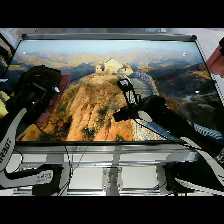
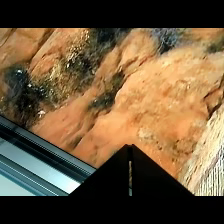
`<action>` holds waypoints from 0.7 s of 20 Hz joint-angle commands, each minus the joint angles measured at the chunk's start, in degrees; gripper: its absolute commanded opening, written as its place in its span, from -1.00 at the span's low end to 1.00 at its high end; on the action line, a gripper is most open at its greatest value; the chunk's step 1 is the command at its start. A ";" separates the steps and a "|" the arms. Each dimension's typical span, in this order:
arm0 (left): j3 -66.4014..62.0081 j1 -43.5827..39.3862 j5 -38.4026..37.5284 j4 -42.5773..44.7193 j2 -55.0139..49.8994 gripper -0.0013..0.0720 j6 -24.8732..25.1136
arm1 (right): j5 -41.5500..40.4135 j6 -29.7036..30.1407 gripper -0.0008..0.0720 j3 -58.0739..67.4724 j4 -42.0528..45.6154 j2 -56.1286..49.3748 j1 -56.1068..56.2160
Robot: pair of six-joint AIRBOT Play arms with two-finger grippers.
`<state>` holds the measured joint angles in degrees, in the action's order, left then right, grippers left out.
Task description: Fold the clothes and pants, and hang the long-sleeved shirts on hangers.
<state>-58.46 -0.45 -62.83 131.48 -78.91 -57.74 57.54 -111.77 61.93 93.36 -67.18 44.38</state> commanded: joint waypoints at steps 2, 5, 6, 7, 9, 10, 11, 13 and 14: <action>0.02 1.90 0.55 -2.25 -0.72 0.24 3.39 | -0.04 -0.04 -0.91 0.04 -0.15 0.00 0.00; 0.02 1.86 1.57 -2.47 -1.60 0.24 3.37 | 0.00 -0.15 -0.91 0.04 -0.24 0.00 0.00; 0.02 1.86 1.73 -2.49 -1.88 0.24 3.37 | -0.02 -0.15 -0.91 0.04 -0.24 0.00 0.00; 0.02 1.81 1.90 -2.49 -1.95 0.24 3.37 | -0.02 -0.17 -0.91 0.04 -0.24 0.00 0.00; 0.00 1.20 2.03 -1.36 -1.92 0.24 3.34 | -0.02 -0.17 -0.91 0.04 -0.24 0.00 0.00; 0.00 0.76 2.21 -0.13 -1.90 0.24 3.34 | -0.07 -0.17 -0.91 0.04 -0.24 0.00 0.00; 0.00 0.24 2.36 0.63 -1.90 0.24 3.37 | -0.07 -0.15 -0.91 0.02 -0.24 0.00 0.00; 0.00 -0.74 3.54 0.52 -1.90 0.24 3.34 | -0.09 -0.17 -0.91 0.02 -0.24 0.00 0.00; 0.00 -1.27 4.00 0.52 -1.90 0.22 3.34 | -0.09 -0.15 -0.91 0.02 -0.24 0.00 0.00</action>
<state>-58.46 -0.58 -60.16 131.24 -80.77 -54.43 57.47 -111.92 61.93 93.14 -67.18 44.38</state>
